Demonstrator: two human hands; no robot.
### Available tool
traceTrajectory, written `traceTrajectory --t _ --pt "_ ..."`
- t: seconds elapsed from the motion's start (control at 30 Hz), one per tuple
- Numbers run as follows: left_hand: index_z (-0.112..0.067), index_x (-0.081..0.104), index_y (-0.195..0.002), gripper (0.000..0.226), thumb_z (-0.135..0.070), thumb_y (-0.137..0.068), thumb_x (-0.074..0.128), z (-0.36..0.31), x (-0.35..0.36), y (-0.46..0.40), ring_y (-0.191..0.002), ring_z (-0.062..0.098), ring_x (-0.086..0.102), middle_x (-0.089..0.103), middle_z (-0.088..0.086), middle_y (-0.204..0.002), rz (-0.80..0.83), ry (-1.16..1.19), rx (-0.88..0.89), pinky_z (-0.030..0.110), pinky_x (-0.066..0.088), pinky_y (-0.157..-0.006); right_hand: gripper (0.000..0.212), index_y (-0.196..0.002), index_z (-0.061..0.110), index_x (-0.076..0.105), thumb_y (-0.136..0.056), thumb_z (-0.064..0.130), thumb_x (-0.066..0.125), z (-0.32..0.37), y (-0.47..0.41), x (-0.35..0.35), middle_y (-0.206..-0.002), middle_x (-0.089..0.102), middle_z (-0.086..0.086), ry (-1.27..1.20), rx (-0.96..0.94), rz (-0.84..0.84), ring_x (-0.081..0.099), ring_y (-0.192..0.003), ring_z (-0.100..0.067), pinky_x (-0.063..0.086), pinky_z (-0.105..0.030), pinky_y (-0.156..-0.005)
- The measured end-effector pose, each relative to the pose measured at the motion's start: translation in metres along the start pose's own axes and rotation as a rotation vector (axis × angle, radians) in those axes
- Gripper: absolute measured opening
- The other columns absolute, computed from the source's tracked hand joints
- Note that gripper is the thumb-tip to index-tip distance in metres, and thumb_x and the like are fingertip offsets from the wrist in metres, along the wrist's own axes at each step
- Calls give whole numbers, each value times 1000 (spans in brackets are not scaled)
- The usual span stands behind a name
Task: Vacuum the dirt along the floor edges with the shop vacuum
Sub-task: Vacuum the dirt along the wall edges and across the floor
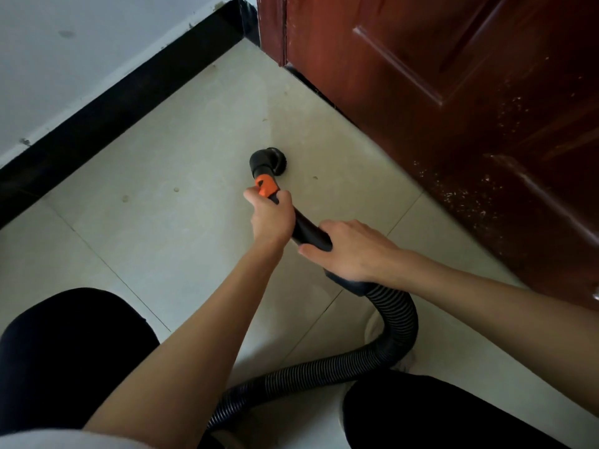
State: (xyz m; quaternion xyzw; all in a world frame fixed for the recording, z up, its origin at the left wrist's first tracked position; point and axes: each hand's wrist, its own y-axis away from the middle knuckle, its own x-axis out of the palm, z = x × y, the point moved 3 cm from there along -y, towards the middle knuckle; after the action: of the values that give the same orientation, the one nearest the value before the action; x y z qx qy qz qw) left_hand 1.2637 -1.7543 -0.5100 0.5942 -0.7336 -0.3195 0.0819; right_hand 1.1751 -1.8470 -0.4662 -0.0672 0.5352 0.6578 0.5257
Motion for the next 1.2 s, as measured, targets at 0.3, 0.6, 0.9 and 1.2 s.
traceTrajectory --t 0.3,0.6,0.9,1.2 --pt "-15 25 -107 20 -18 -94 40 -36 30 -38 -65 14 44 42 1 -78 77 -147 81 27 34 -53 38 -74 22 45 -91 56 49 -15 -30 -15 -73 55 -1 -246 42 -126 57 -69 -24 39 -32 -57" --pt "-15 27 -111 22 -16 -95 42 -28 36 -27 -67 13 47 43 0 -78 187 -251 169 26 39 -57 40 -84 17 49 -91 57 48 -20 -15 12 -72 53 0 -338 97 -190 57 -69 -24 42 -35 -60" --pt "-13 28 -117 28 -18 -95 43 -41 51 -35 -68 15 48 43 0 -79 232 -305 193 31 44 -66 37 -84 19 50 -93 55 47 -28 -23 4 -73 55 -2 -422 121 -227 59 -72 -25 42 -34 -58" --pt "-21 31 -121 31 -23 -93 45 23 -30 18 -71 16 54 53 6 -85 72 -286 67 31 43 -66 41 -92 16 43 -95 57 42 24 32 69 -75 48 1 -282 65 -60 50 -72 -24 33 -32 -61"
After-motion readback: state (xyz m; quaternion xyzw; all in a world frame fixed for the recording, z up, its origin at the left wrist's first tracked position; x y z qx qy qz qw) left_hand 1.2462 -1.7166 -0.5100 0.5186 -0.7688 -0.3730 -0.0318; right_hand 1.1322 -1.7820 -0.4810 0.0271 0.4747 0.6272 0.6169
